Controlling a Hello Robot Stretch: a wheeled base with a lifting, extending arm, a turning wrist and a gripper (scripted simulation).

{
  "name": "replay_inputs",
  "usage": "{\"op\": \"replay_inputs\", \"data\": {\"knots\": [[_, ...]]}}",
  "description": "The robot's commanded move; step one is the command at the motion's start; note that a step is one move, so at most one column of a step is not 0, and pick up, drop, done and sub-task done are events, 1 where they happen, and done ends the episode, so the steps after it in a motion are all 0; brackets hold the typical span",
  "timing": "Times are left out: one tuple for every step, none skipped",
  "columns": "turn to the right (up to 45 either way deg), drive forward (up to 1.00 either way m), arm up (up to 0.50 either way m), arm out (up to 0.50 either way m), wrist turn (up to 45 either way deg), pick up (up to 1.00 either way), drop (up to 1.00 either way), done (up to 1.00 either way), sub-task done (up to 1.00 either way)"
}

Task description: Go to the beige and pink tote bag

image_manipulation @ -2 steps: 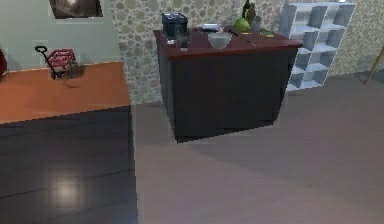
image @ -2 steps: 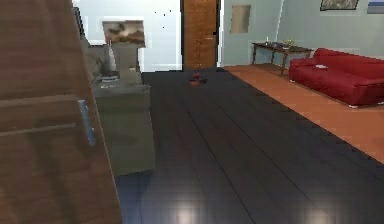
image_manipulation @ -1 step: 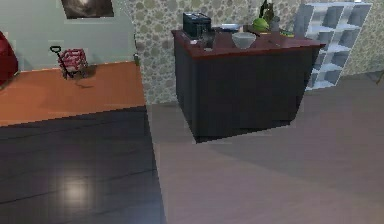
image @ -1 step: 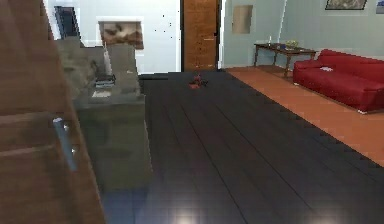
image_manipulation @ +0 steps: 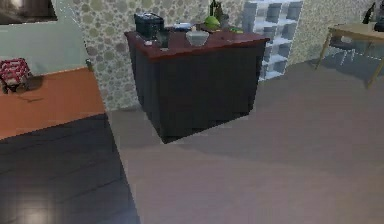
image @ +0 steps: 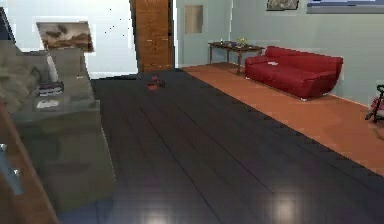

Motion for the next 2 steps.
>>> {"op": "replay_inputs", "data": {"knots": [[0.0,1.0,0.0,0.0,0.0,0.0,0.0,0.0,0.0],[0.0,0.35,0.0,0.0,0.0,0.0,0.0,0.0,0.0]]}}
